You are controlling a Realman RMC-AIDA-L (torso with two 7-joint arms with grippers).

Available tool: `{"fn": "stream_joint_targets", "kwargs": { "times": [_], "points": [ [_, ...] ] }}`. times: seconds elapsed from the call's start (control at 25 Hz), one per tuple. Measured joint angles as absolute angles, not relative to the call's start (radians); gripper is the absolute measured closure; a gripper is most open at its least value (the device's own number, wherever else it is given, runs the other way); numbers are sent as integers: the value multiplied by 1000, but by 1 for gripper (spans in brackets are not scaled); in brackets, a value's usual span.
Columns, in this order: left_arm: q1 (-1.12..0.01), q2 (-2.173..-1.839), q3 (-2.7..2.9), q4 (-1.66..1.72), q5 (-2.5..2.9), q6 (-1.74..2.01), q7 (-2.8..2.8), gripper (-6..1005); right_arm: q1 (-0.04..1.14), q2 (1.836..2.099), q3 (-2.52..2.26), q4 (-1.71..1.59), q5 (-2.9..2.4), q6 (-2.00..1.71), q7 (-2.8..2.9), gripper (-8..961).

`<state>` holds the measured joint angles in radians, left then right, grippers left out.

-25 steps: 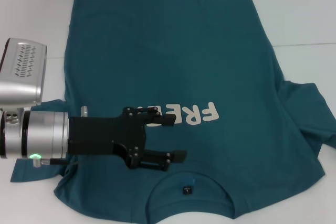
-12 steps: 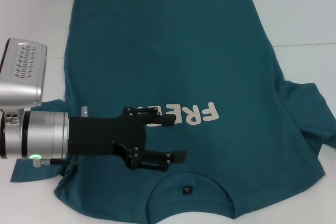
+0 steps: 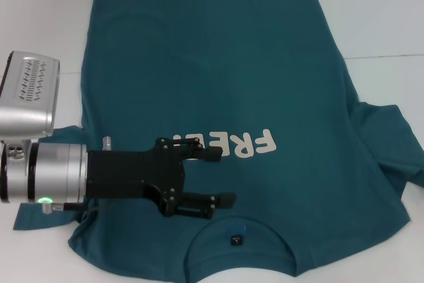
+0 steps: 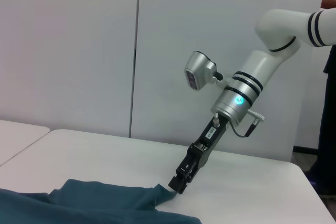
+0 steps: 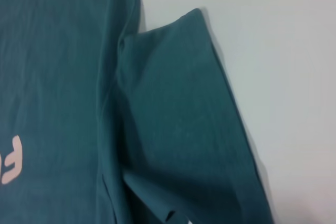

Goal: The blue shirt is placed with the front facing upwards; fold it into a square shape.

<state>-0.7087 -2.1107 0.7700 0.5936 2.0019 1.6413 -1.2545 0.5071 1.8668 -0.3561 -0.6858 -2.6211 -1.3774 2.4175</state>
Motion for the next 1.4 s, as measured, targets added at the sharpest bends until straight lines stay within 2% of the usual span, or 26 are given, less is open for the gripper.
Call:
{"fn": "stream_joint_targets", "kwargs": {
  "times": [1.4],
  "points": [
    [-719,-2109,770,594,1997,1626,-1254,156,542,1874,-371,-654,-2618,-1339,2426,196]
  ]
}}
